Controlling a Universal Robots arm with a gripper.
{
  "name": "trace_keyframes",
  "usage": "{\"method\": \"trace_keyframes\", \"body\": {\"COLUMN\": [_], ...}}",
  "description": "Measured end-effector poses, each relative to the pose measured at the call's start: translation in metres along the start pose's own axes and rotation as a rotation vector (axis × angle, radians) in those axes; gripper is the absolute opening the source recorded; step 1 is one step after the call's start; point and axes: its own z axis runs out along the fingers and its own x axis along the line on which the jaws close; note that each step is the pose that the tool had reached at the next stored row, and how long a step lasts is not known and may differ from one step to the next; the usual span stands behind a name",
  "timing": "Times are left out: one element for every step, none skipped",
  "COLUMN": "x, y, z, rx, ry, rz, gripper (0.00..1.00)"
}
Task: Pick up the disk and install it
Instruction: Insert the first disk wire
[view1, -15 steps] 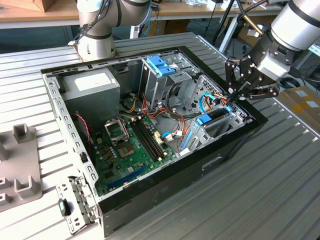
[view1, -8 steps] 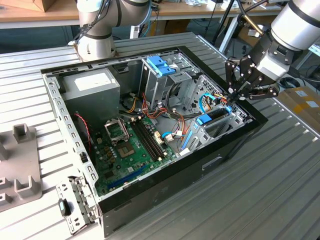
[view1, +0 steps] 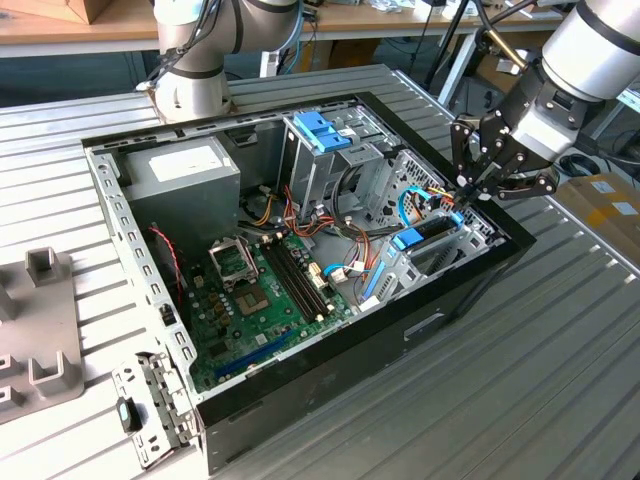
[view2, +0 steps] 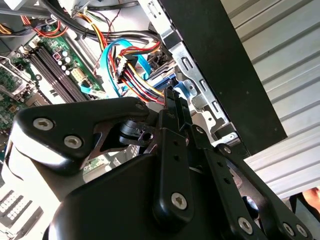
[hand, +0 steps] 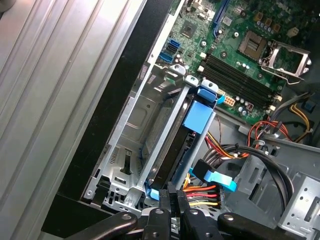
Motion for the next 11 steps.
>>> {"method": "trace_keyframes", "body": {"x": [0.0, 0.0, 0.0, 0.0, 0.0, 0.0, 0.0, 0.0, 0.0, 0.0, 0.0], "y": [0.0, 0.0, 0.0, 0.0, 0.0, 0.0, 0.0, 0.0, 0.0, 0.0, 0.0], "z": [0.0, 0.0, 0.0, 0.0, 0.0, 0.0, 0.0, 0.0, 0.0, 0.0, 0.0], "rx": [0.0003, 0.0004, 0.0006, 0.0008, 0.0011, 0.0014, 0.0016, 0.0019, 0.0022, 0.0025, 0.0027], "ry": [0.0002, 0.0003, 0.0004, 0.0006, 0.0006, 0.0007, 0.0008, 0.001, 0.0012, 0.0013, 0.0014], "rz": [0.002, 0.004, 0.006, 0.007, 0.009, 0.011, 0.013, 0.016, 0.018, 0.02, 0.022], "gripper": [0.17, 0.17, 0.17, 0.17, 0.17, 0.17, 0.17, 0.17, 0.17, 0.17, 0.17]}}
